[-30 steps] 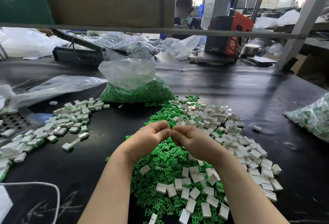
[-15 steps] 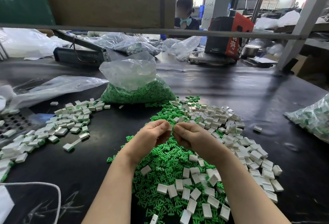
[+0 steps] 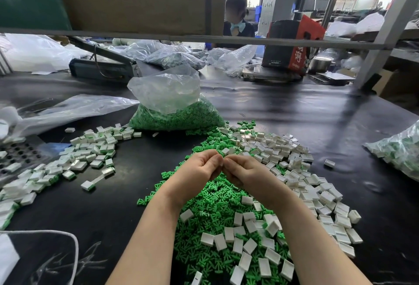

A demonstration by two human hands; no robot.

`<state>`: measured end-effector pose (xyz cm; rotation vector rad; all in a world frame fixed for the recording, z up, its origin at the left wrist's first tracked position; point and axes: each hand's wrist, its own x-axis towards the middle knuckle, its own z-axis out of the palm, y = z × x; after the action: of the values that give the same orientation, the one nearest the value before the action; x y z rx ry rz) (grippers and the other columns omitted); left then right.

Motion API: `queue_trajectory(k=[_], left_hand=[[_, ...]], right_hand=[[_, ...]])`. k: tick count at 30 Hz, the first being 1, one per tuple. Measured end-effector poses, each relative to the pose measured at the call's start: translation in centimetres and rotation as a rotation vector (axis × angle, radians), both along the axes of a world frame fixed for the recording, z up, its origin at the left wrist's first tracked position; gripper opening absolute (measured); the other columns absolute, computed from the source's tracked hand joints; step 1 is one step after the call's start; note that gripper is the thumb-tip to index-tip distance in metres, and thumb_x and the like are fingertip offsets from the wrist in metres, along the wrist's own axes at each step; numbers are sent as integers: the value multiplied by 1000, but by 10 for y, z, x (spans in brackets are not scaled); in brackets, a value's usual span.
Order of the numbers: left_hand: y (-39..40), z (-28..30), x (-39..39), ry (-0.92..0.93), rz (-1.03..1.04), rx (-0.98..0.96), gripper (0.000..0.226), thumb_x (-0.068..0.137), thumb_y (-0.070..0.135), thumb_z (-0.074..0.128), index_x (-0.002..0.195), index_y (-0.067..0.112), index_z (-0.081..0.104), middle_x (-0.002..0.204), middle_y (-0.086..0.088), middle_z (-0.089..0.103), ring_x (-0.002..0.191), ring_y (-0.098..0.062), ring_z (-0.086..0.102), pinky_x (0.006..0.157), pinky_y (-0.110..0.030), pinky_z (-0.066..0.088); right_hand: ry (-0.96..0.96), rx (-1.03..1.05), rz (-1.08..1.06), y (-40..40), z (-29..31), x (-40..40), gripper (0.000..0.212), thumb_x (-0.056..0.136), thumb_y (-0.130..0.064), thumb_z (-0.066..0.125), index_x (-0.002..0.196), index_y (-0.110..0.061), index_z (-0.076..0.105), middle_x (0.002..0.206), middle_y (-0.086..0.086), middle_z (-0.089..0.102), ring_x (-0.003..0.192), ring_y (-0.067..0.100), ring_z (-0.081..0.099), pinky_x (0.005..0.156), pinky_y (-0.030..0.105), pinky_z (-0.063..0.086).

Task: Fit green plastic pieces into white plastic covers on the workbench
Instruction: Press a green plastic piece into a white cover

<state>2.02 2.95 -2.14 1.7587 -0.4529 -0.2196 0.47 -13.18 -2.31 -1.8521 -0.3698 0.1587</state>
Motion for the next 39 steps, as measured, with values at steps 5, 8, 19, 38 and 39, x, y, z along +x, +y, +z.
queue_trajectory(k=[5, 8, 19, 38, 39], left_hand=[[0, 1, 1, -2, 28, -14, 26, 103, 21, 45, 80, 12, 54, 70, -4, 43, 70, -20, 35, 70, -39, 31], [2, 2, 1, -10, 45, 1, 28, 102, 20, 46, 77, 12, 55, 66, 0, 48, 67, -18, 39, 63, -32, 33], [8, 3, 3, -51, 134, -84, 13, 93, 9, 62, 91, 18, 72, 71, 3, 68, 63, -3, 58, 57, -13, 44], [-4, 14, -3, -63, 214, -177, 13, 89, 1, 63, 83, 11, 70, 54, 2, 65, 44, -7, 55, 45, -13, 42], [-4, 14, -3, -74, 222, -160, 15, 88, 0, 63, 82, 11, 70, 52, 3, 64, 44, -6, 55, 45, -13, 42]], right_hand=[[-27, 15, -10, 0, 1, 1, 32, 104, -17, 43, 82, 4, 51, 58, -9, 41, 52, 4, 34, 51, 16, 29], [-31, 40, -2, 2, 2, 1, 31, 104, -19, 43, 77, -6, 53, 58, -10, 44, 52, 1, 36, 51, 13, 31], [99, 210, -37, 4, -4, 2, 45, 95, -50, 44, 65, -23, 62, 54, -5, 47, 49, 9, 38, 46, 19, 31], [176, 456, 31, 14, -7, 3, 57, 89, -57, 46, 97, -3, 64, 73, 10, 64, 66, 18, 48, 55, 23, 36], [160, 437, 21, 14, -6, 3, 55, 89, -56, 45, 94, -5, 64, 73, 9, 65, 65, 17, 47, 54, 21, 36]])
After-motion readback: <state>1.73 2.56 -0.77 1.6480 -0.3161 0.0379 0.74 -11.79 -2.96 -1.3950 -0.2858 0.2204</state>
